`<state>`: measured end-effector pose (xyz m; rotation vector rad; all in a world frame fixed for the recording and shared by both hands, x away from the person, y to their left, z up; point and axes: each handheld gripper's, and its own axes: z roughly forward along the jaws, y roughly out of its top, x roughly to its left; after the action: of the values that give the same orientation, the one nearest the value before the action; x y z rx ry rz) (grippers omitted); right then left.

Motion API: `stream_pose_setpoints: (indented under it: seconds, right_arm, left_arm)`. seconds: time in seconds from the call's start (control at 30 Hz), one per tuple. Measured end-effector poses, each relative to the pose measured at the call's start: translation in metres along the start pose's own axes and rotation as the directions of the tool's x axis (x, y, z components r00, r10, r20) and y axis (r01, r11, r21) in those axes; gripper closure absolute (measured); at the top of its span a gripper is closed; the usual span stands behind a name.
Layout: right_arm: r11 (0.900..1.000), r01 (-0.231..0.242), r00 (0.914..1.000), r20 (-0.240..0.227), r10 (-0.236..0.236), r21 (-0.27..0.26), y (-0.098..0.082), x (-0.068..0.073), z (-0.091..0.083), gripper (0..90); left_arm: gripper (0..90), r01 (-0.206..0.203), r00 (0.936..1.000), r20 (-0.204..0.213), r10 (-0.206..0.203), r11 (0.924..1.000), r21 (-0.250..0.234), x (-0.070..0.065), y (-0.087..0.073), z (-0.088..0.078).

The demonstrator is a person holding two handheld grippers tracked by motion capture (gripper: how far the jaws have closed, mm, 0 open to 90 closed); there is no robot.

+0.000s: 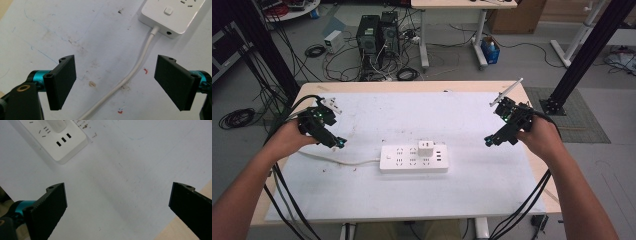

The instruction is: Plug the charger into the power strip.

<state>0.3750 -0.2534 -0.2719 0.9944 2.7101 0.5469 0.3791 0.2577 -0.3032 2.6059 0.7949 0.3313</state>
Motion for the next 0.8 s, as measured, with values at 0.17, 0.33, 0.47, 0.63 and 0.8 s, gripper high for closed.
stream_pose_setpoints:
  seconds: [0.17,0.33,0.47,0.63,0.8]
  right_arm:
    - [1.0,-0.007,1.0,0.002,0.007,0.004,-0.004,0.002,0.008,0.9]
    - [1.0,-0.009,1.0,-0.003,0.009,0.017,-0.007,0.004,0.015,0.9]
    - [1.0,-0.017,0.9998,-0.006,0.017,0.015,-0.01,0.003,0.017,0.9]
    - [1.0,-0.025,0.9997,-0.005,0.025,0.013,-0.013,0.003,0.02,0.9]
    - [0.999,-0.034,0.9994,-0.006,0.034,0.013,-0.017,0.004,0.024,0.9]
  left_arm:
    - [17.8,0.012,0.9999,-0.001,-0.012,0.9999,0.005,0.0,-0.007,0.002]
    - [17.9,0.026,0.9996,-0.009,-0.026,0.9997,0.0,0.0,-0.01,0.001]
    - [17.9,0.026,0.9996,-0.009,-0.026,0.9997,0.001,0.0,-0.011,0.003]
    - [17.9,0.036,0.9993,-0.011,-0.036,0.9993,-0.001,-0.001,-0.011,0.005]
    - [17.9,0.037,0.9992,-0.015,-0.037,0.9993,-0.003,-0.001,-0.012,0.007]
